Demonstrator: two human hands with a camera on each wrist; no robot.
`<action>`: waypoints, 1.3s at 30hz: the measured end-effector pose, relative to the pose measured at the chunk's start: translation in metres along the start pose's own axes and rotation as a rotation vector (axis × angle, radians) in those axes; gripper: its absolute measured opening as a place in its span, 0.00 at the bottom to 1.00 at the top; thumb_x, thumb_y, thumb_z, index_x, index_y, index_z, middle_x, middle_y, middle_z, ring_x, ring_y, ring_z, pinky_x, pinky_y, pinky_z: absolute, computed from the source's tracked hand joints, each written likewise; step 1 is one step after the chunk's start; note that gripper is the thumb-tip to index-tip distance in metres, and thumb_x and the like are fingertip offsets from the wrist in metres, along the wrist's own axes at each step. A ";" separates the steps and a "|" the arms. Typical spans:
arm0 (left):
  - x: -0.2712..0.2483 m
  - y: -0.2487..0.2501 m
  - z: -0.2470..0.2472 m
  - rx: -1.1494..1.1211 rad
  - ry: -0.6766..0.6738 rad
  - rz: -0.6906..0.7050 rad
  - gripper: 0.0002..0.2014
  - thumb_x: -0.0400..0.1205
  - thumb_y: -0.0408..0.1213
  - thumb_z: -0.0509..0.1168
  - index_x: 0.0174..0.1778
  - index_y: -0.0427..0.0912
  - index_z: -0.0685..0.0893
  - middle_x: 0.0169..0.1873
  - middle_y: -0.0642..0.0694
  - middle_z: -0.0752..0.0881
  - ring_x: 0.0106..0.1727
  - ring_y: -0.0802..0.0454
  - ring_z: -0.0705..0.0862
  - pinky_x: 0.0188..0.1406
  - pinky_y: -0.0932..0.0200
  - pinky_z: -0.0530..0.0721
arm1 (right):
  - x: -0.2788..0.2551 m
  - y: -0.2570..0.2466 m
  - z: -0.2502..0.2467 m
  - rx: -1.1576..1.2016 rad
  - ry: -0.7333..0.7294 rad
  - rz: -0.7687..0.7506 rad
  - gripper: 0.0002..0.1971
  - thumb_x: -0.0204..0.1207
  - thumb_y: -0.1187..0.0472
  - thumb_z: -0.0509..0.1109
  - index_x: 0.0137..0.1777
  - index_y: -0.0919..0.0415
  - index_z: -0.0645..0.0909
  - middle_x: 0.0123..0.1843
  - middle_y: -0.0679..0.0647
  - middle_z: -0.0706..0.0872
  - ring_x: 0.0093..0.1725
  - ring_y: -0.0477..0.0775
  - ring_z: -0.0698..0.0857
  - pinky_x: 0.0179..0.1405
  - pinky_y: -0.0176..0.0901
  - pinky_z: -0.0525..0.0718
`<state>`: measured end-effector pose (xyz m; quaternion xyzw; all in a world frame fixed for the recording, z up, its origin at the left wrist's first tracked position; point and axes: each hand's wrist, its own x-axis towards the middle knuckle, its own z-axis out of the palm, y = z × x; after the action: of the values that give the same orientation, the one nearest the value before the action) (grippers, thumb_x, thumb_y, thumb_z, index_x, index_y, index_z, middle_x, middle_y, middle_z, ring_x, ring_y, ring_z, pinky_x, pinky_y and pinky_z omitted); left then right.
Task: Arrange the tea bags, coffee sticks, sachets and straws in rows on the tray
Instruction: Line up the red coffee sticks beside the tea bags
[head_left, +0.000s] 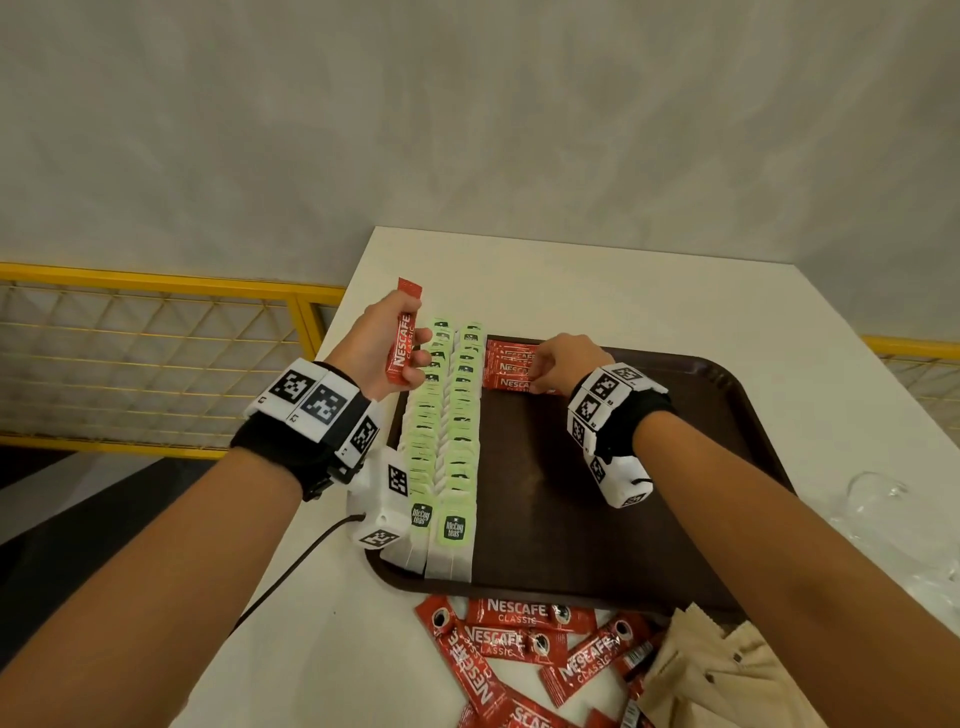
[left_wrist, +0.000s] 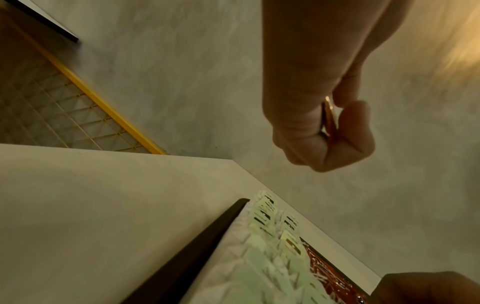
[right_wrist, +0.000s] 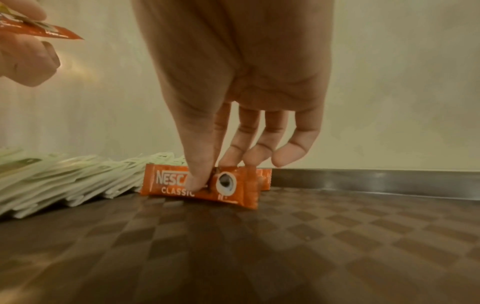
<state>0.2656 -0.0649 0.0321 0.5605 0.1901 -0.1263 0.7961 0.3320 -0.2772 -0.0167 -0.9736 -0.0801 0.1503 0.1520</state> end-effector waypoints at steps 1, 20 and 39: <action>0.000 0.000 -0.001 -0.006 0.001 -0.004 0.09 0.82 0.39 0.55 0.36 0.45 0.66 0.30 0.48 0.75 0.19 0.56 0.71 0.14 0.73 0.65 | 0.001 0.000 0.001 -0.004 0.007 -0.004 0.12 0.70 0.58 0.77 0.52 0.56 0.84 0.54 0.50 0.87 0.55 0.52 0.84 0.54 0.46 0.81; -0.003 -0.003 0.005 0.231 -0.044 0.044 0.06 0.81 0.29 0.61 0.52 0.40 0.79 0.41 0.43 0.82 0.37 0.53 0.82 0.26 0.65 0.80 | 0.000 -0.001 0.004 -0.043 0.080 -0.032 0.12 0.73 0.54 0.74 0.56 0.52 0.83 0.56 0.48 0.84 0.59 0.52 0.81 0.63 0.53 0.77; -0.010 -0.006 0.022 0.374 -0.149 0.189 0.08 0.76 0.21 0.68 0.48 0.36 0.85 0.48 0.38 0.85 0.51 0.48 0.86 0.47 0.64 0.88 | -0.047 -0.020 -0.041 0.679 -0.109 -0.298 0.03 0.72 0.62 0.75 0.43 0.53 0.85 0.44 0.58 0.87 0.41 0.50 0.83 0.42 0.38 0.84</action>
<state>0.2575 -0.0882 0.0381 0.7029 0.0505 -0.1251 0.6983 0.2986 -0.2787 0.0394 -0.8360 -0.1745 0.1962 0.4819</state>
